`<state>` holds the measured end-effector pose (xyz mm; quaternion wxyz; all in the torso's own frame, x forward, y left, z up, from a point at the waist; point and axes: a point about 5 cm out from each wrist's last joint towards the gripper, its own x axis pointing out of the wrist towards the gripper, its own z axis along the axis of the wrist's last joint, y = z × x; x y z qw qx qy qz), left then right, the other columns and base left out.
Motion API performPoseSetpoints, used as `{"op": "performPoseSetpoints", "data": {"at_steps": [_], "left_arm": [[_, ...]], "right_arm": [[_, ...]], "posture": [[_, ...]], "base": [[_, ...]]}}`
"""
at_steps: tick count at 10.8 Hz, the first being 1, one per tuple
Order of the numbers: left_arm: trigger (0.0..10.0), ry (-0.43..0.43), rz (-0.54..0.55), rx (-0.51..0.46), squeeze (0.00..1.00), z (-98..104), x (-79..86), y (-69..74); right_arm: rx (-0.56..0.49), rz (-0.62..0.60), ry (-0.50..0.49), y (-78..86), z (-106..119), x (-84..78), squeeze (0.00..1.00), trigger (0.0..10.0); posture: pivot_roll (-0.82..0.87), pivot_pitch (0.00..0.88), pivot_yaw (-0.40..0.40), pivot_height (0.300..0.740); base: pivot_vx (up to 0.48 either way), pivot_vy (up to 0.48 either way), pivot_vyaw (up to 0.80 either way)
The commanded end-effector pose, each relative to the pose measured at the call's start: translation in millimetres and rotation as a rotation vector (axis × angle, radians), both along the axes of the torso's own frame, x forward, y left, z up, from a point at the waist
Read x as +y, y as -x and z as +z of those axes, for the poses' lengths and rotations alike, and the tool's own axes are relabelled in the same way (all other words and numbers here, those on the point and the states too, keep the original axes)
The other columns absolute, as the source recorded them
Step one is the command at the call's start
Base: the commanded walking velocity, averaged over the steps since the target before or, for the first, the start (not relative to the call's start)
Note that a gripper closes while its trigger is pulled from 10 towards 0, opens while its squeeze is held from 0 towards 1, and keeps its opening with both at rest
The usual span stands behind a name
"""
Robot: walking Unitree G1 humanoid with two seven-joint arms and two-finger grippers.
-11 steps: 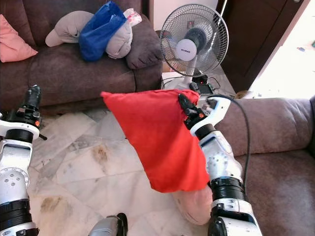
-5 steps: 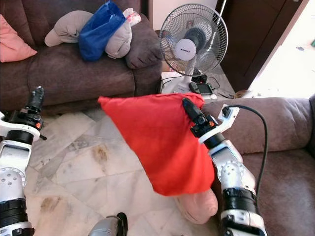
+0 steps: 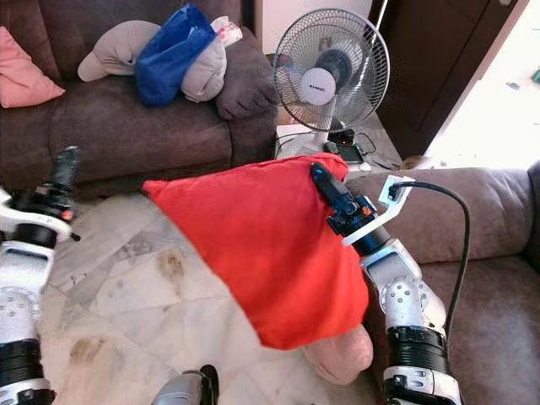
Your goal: Move the pillow to the sofa from floor
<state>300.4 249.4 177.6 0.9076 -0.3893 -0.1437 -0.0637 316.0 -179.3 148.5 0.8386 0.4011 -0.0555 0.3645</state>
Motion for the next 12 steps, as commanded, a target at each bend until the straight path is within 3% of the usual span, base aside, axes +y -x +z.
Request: {"op": "performPoseSetpoints", "data": {"at_steps": [1,2,3,4,5,8,9,12], "left_arm": [[10.0,0.017,-0.038,-0.013,0.00,1.3,-6.4,-2.2],[10.0,0.085,-0.078,0.003,0.00,-5.9,-12.2,-5.8],[10.0,0.075,-0.049,0.050,0.00,-16.1,-14.1,-10.4],[10.0,0.055,-0.005,0.067,1.00,-17.7,-13.4,-14.5],[10.0,0.047,0.044,0.066,1.00,-12.9,-7.9,-22.0],[10.0,0.064,-0.002,0.042,1.00,-7.8,-3.4,-32.6],[10.0,0.082,-0.038,0.059,0.00,-14.5,-5.6,-34.6],[10.0,0.081,-0.023,0.108,0.00,-26.4,-8.8,-39.8]], "right_arm": [[-0.196,0.016,-0.034,1.4,37.7,-3.1,0.00,10.0],[-0.196,0.017,-0.033,1.9,37.8,-3.1,0.00,10.0],[-0.198,0.020,-0.032,2.8,38.2,-2.6,0.00,10.0],[-0.199,0.020,-0.031,3.2,38.9,-2.9,0.00,10.0],[-0.196,0.017,-0.026,4.0,38.8,-4.5,0.00,10.0],[-0.188,0.023,-0.020,4.6,37.1,-1.5,0.00,10.0],[-0.186,0.024,-0.019,4.4,36.7,-1.2,0.00,10.0],[-0.179,0.028,-0.010,5.3,35.8,-0.3,0.00,10.0]], "posture": [[0.14,0.069,-0.067,0.740],[0.14,0.070,-0.066,0.740],[0.14,0.070,-0.066,0.740],[0.13,0.074,-0.068,0.740],[0.13,0.076,-0.068,0.740],[0.13,0.080,-0.069,0.740],[0.13,0.080,-0.069,0.740],[0.12,0.084,-0.070,0.740]], "base": [[0.000,0.000,0.00],[0.000,0.000,0.00],[0.000,0.000,0.00],[0.000,0.000,0.00],[0.000,0.000,0.00],[0.000,0.000,0.00],[0.000,0.000,0.00],[0.000,0.000,0.00]]}}
